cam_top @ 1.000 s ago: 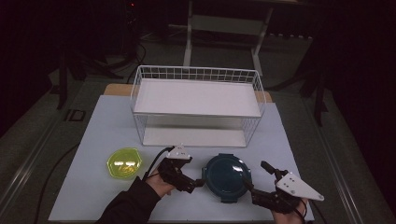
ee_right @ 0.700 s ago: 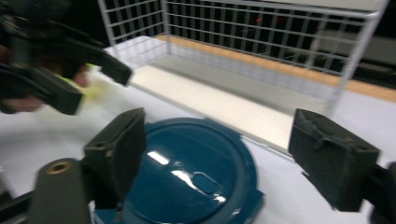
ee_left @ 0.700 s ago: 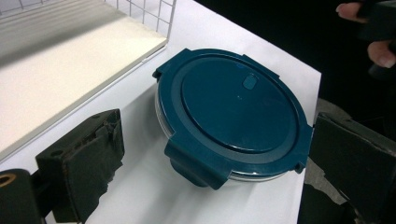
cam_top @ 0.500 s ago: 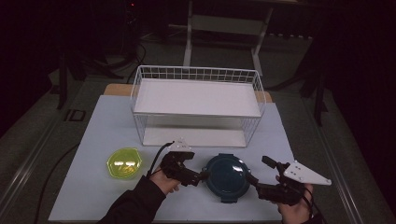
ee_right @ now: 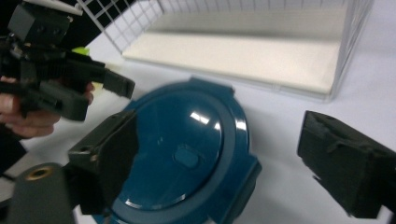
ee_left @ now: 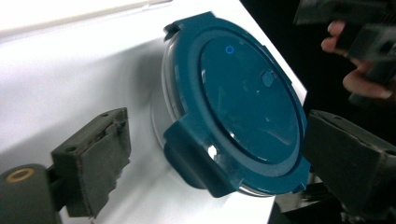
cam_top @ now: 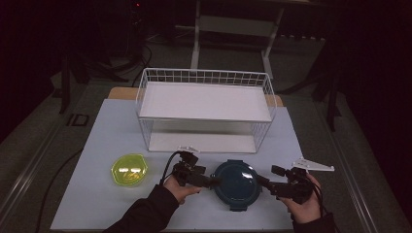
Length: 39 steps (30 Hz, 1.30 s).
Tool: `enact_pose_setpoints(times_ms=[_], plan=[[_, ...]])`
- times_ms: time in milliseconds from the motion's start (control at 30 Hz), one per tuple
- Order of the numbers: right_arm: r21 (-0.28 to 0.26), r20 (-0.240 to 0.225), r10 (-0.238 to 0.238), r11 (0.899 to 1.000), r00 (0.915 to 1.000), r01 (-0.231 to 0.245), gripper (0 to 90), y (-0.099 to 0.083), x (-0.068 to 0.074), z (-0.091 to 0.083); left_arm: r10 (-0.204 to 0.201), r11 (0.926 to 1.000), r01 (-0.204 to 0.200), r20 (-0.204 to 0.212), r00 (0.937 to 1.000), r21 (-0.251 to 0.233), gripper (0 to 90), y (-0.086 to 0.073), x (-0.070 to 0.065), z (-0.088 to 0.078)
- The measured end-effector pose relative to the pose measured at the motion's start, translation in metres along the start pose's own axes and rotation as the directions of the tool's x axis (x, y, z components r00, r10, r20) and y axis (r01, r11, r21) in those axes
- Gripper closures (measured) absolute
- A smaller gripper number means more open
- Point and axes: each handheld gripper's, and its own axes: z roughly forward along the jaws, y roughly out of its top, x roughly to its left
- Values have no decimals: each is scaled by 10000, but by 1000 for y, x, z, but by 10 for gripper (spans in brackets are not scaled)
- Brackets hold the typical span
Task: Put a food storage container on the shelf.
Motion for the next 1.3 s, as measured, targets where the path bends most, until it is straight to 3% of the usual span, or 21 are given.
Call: enact_pose_setpoints(times_ms=[100, 200, 233, 267, 433, 500, 567, 633, 700, 800, 1067, 1300], plan=[[401, -169, 469, 9981, 9988, -462, 130, -3, -9, 4, -319, 9994, 318, 90, 9995, 124, 129, -2, 5, 1], [766, -311, 762, 9943, 9966, -737, 134, -6, -16, 9, -945, 9948, 928, 412, 9947, 410, 168, -3, 11, 5], [840, -329, 792, 9936, 9963, -762, 139, -6, -17, 9, -1184, 9920, 1158, 534, 9915, 508, 189, -4, 14, 6], [944, -392, 830, 9924, 9958, -790, 144, -7, -18, 10, -1611, 9859, 1572, 706, 9844, 581, 214, -5, 17, 7], [1163, -524, 1063, 9882, 9930, -997, 171, -9, -21, 12, -2454, 9666, 2374, 817, 9660, 968, 376, -8, 25, 13], [1194, -489, 1065, 9878, 9931, -1000, 173, -9, -22, 12, -2854, 9566, 2747, 1223, 9506, 973, 422, -10, 28, 14], [1234, -478, 1063, 9873, 9932, -997, 178, -10, -21, 12, -2882, 9553, 2749, 1352, 9480, 1086, 495, -10, 27, 15], [1279, -488, 1099, 9864, 9927, -1029, 184, -10, -21, 11, -2945, 9531, 2804, 1353, 9460, 1140, 496, -9, 26, 17], [1325, -464, 1115, 9857, 9927, -1045, 189, -12, -21, 10, -2911, 9541, 2770, 1368, 9468, 1135, 499, -10, 26, 17], [1493, -509, 1283, 9815, 9904, -1195, 204, -18, -22, 8, -2736, 9592, 2606, 1276, 9533, 1096, 499, -10, 24, 16], [1875, -514, 1562, 9716, 9864, -1441, 249, -30, -26, 9, -1602, 9850, 1507, 1217, 9796, 841, 525, -11, 12, 11], [2015, -1061, 1870, 9658, 9766, -1631, 349, -36, -26, 6, -1092, 9926, 1009, 1315, 9853, 682, 539, -18, 7, 7]])
